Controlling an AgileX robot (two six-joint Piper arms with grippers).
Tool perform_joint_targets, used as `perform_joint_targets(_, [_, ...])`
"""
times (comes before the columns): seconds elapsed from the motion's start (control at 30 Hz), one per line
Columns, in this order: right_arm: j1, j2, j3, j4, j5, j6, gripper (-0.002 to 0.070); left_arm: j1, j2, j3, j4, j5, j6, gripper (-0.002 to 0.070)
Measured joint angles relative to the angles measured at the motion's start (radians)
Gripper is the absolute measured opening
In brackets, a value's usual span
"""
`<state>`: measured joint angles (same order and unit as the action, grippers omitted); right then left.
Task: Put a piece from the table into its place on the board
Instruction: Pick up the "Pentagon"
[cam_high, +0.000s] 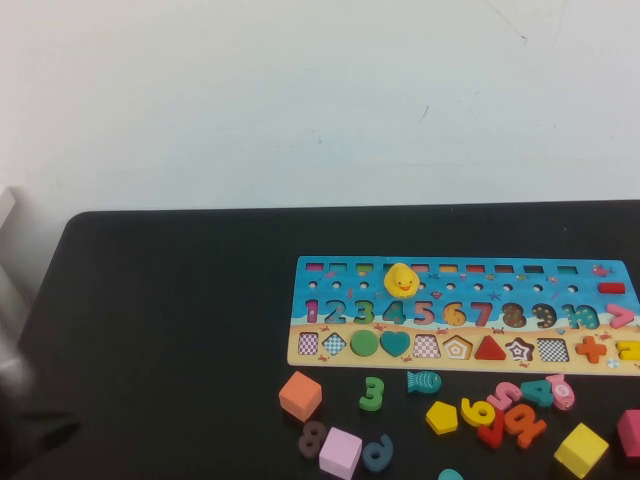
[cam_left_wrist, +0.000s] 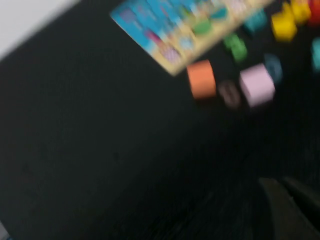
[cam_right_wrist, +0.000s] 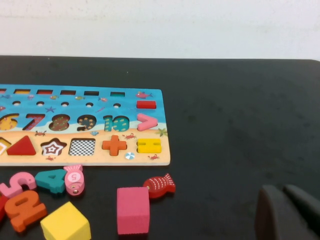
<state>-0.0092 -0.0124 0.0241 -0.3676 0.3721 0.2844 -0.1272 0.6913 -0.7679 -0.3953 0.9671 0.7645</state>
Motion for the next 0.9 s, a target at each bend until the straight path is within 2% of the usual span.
perform_joint_targets(0.23, [0.000,0.000,0.000,0.000,0.000,0.000,0.0019,-0.252,0.375,-0.154,0.275,0.038,0.032,-0.0001])
perform_joint_targets(0.33, [0.000,0.000,0.000,0.000,0.000,0.000,0.0019,-0.336,0.529,-0.223,0.430,0.038,0.012,-0.0001])
perform_joint_targets(0.43, [0.000,0.000,0.000,0.000,0.000,0.000,0.0019,-0.396,0.676,-0.336,0.497,0.043,-0.032,-0.0001])
perform_joint_targets(0.67, [0.000,0.000,0.000,0.000,0.000,0.000,0.0019,-0.460,1.014,-0.687,0.469,0.175,-0.081,-0.0001])
perform_joint_targets(0.9, [0.000,0.000,0.000,0.000,0.000,0.000,0.0019,-0.468,1.282,-1.043,0.265,0.242,-0.042,-0.0002])
